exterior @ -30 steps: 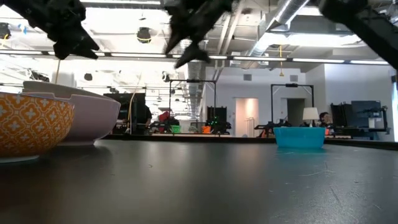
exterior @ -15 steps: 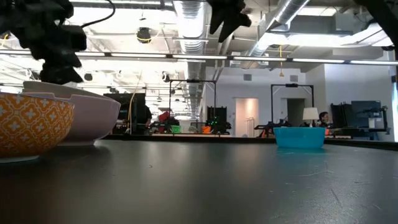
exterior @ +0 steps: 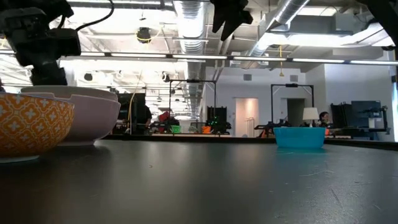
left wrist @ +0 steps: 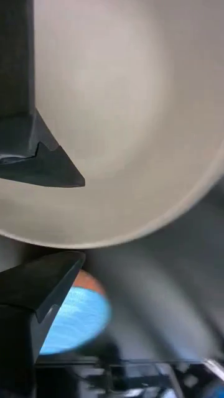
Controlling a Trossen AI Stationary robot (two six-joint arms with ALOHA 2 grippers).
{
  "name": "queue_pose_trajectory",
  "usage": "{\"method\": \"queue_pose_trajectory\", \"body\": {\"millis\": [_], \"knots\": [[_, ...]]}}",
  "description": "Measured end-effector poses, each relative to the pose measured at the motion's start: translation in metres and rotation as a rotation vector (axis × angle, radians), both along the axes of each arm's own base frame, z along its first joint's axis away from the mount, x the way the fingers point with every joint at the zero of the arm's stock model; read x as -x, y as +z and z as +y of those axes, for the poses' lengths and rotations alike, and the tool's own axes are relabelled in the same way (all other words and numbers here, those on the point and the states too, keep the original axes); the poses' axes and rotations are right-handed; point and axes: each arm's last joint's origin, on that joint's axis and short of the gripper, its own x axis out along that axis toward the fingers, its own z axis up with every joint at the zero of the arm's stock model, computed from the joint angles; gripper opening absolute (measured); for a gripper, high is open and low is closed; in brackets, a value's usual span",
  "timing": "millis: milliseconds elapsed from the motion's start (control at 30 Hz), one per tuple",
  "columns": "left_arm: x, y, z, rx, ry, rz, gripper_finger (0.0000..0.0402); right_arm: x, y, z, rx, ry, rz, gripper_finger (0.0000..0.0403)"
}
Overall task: Nest bowls inside each other
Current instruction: Stack the blue patterned bowl on top of the gray bowl
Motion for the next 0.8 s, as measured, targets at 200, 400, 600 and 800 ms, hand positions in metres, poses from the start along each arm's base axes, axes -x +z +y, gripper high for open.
{"method": "queue_pose_trajectory", "body": {"millis": [200,400,600,800], "knots": [[-0.012,0.033,0.005,-0.043,0.048,-0.281,0.0169,0.012,-0.001,0.005,-0.026,0.006,0.095,0.0218],[-0.02,0.054,0.0,-0.087,-0.073,-0.4,0.0169,0.019,-0.002,0.028,-0.037,0.065,0.137,0.0218],[-0.05,0.059,-0.012,-0.139,-0.209,-0.315,0.0169,0.048,-0.018,0.034,-0.084,-0.036,0.154,0.0218],[-0.079,0.055,-0.038,-0.143,-0.521,-0.13,0.0169,0.07,-0.06,0.043,-0.145,-0.135,0.089,0.0218]]}}
